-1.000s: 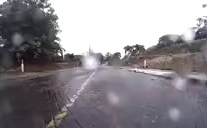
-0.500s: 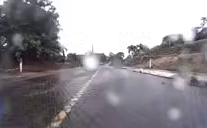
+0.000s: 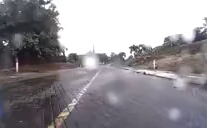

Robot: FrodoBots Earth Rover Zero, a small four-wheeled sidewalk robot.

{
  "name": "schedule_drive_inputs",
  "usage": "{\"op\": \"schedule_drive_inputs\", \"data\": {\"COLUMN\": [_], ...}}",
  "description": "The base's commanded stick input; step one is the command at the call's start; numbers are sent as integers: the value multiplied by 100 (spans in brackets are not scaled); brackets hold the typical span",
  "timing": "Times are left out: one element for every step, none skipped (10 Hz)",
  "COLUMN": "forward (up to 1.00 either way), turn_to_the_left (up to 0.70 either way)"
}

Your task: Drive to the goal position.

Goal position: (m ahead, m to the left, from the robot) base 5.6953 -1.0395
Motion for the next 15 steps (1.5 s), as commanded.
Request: {"op": "schedule_drive_inputs", "data": {"forward": [100, 100, 100, 100, 100, 100, 100, 100, 100, 100, 100, 100, 100, 100, 100], "turn_to_the_left": [0, 0, 0, 0, 0, 0, 0, 0, 0, 0, 0, 0, 0, 0, 0]}}
